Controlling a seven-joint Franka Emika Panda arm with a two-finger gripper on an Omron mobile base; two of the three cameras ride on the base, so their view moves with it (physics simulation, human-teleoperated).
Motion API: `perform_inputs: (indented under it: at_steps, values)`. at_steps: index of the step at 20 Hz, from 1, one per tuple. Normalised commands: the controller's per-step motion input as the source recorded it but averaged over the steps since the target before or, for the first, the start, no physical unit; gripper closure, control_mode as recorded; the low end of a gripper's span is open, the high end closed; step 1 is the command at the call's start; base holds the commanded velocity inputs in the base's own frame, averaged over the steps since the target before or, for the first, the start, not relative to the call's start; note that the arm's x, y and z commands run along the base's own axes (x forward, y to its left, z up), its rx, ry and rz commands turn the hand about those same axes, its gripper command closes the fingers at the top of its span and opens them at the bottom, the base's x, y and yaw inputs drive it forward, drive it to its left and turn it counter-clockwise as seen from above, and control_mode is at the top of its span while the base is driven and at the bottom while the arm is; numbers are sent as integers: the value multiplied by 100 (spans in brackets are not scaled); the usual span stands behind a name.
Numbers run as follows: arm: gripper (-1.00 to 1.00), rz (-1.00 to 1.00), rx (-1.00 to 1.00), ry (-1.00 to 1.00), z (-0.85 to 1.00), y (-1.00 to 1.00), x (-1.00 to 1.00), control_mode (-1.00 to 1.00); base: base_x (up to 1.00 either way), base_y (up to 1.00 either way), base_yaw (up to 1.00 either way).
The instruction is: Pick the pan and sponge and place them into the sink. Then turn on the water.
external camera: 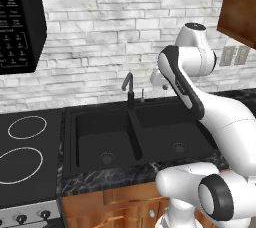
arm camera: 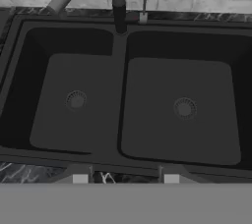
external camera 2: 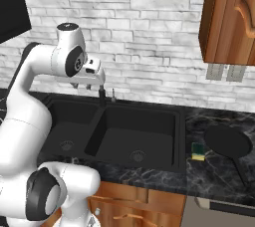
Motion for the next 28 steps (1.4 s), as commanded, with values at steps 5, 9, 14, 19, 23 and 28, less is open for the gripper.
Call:
perform_inputs:
  at_steps: [5, 9, 14, 19, 23, 28]
  values:
    - [-100, 0, 0, 0, -1, -8, -7, -100, 0, 0, 0]
    - [-100, 0, -2, 0, -5, -10, -18, -100, 0, 0, 0]
    - [-100, 1, -4, 0, -6, -5, -23, -100, 0, 0, 0]
    - [-100, 0, -3, 2, -12, -7, -25, -100, 0, 0, 0]
    - [-100, 0, -2, 1, -8, -11, -23, -100, 0, 0, 0]
    - [-100, 2, -1, 1, -1, -9, -20, -100, 0, 0, 0]
